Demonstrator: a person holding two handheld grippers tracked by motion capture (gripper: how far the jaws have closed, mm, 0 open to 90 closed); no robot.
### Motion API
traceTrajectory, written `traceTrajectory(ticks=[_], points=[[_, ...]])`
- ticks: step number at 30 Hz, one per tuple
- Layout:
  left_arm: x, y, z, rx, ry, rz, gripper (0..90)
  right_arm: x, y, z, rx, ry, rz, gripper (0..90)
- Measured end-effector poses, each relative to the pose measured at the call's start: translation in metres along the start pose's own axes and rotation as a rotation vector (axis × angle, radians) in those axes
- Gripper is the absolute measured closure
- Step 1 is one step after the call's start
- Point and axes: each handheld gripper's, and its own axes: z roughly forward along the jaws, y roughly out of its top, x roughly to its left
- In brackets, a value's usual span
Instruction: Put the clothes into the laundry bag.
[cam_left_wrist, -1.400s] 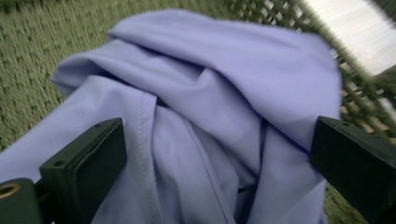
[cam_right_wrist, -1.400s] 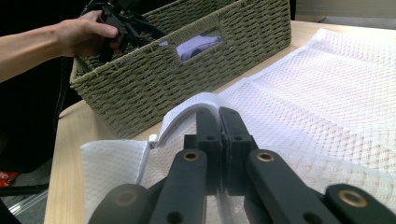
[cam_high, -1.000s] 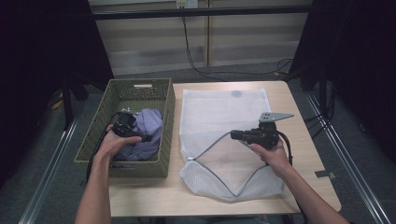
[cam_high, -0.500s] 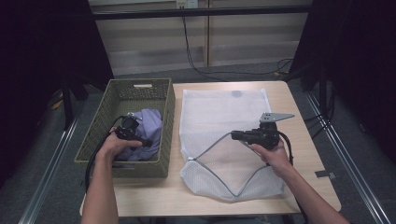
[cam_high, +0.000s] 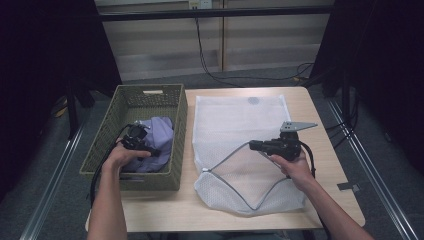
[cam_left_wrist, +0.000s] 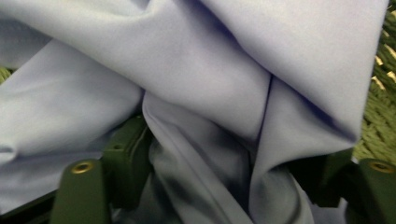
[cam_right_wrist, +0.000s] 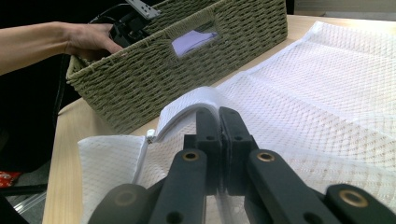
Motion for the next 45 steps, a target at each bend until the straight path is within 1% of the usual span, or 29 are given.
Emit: traceTrajectory(ticks=[3,5,6,7,8,9,10,11,13,14,18,22,23,25,26,28,32,33,34,35,36,37,38,39,40,41,43,44,45], points=[[-0.001,0.002,-0.002,0.027,0.022,-0.025,44.4,0.000,-0.001,0.001,0.005,-0.002,0.000,87.9],[-0.001,0.004,-0.004,0.054,0.038,-0.021,52.9,0.000,-0.001,0.002,0.008,-0.001,-0.002,88.0],[-0.002,0.005,-0.004,0.054,0.040,-0.040,55.9,0.000,-0.001,0.003,0.007,0.001,-0.003,88.0],[-0.001,0.006,-0.006,0.073,0.035,-0.044,60.0,0.001,-0.001,0.003,0.009,0.001,0.000,88.0],[-0.002,0.006,-0.004,0.067,0.017,-0.074,66.8,0.001,-0.001,0.003,0.008,0.002,-0.002,87.9],[-0.002,0.006,-0.004,0.067,0.017,-0.074,69.1,0.001,-0.001,0.003,0.008,0.002,-0.002,87.9],[-0.002,0.007,-0.006,0.106,0.002,-0.063,71.1,0.001,0.000,0.003,0.008,0.002,-0.002,88.0],[-0.002,0.007,-0.006,0.106,0.002,-0.063,72.9,0.001,0.000,0.003,0.008,0.002,-0.002,88.0],[-0.001,0.008,-0.007,0.126,-0.007,-0.078,74.9,0.001,-0.001,0.004,0.011,-0.001,-0.001,88.0],[-0.002,0.009,-0.007,0.129,0.001,-0.078,75.9,0.001,-0.001,0.004,0.012,-0.002,-0.002,87.9],[0.000,0.010,-0.011,0.124,-0.011,-0.104,78.5,0.001,-0.001,0.005,0.012,0.000,-0.003,88.0],[0.001,0.010,-0.018,0.076,-0.018,-0.123,79.1,0.001,0.000,0.005,0.012,-0.001,-0.002,88.0],[0.001,0.010,-0.021,0.062,-0.034,-0.135,79.2,0.000,0.000,0.005,0.012,-0.001,-0.002,88.0],[0.002,0.009,-0.024,0.044,-0.032,-0.131,79.3,0.001,0.000,0.006,0.010,-0.002,-0.006,88.0],[0.002,0.010,-0.025,0.026,-0.037,-0.149,79.3,0.001,0.000,0.006,0.010,-0.002,-0.006,88.0],[0.001,0.010,-0.029,0.005,-0.023,-0.149,79.3,0.001,0.000,0.006,0.010,0.000,-0.003,88.1],[0.001,0.010,-0.039,-0.022,-0.020,-0.126,79.5,0.001,0.000,0.005,0.010,-0.001,-0.003,88.2],[0.000,0.010,-0.040,-0.041,-0.023,-0.139,79.5,0.000,0.000,0.005,0.009,-0.001,-0.003,88.2],[0.001,0.010,-0.043,-0.052,-0.018,-0.131,79.5,0.000,0.000,0.005,0.008,-0.001,-0.001,88.2],[0.000,0.010,-0.046,-0.089,-0.032,-0.159,79.6,0.000,0.000,0.005,0.008,-0.002,-0.002,88.2],[-0.001,0.010,-0.047,-0.123,-0.030,-0.177,79.6,0.000,0.000,0.005,0.010,-0.004,-0.004,88.2],[-0.001,0.010,-0.051,-0.126,-0.029,-0.161,79.6,0.001,0.001,0.005,0.010,-0.005,-0.004,88.2],[-0.003,0.010,-0.053,-0.149,-0.034,-0.178,79.6,0.001,0.001,0.005,0.008,-0.007,-0.003,88.2],[-0.003,0.009,-0.056,-0.178,-0.041,-0.172,79.6,0.001,0.001,0.004,0.008,-0.009,-0.003,88.2],[-0.005,0.009,-0.059,-0.214,-0.040,-0.184,79.6,0.001,0.001,0.004,0.007,-0.007,-0.003,88.2],[-0.006,0.008,-0.060,-0.231,-0.048,-0.181,79.6,0.001,0.001,0.004,0.004,-0.006,-0.004,88.2],[-0.011,0.009,-0.065,-0.257,-0.031,-0.164,79.6,0.002,0.000,0.004,0.005,-0.006,-0.003,88.2],[-0.012,0.009,-0.067,-0.264,-0.035,-0.145,79.7,0.002,0.000,0.004,0.005,-0.005,-0.005,88.2],[-0.015,0.009,-0.069,-0.291,-0.034,-0.147,79.7,0.002,0.000,0.004,0.005,-0.006,-0.004,88.2]])
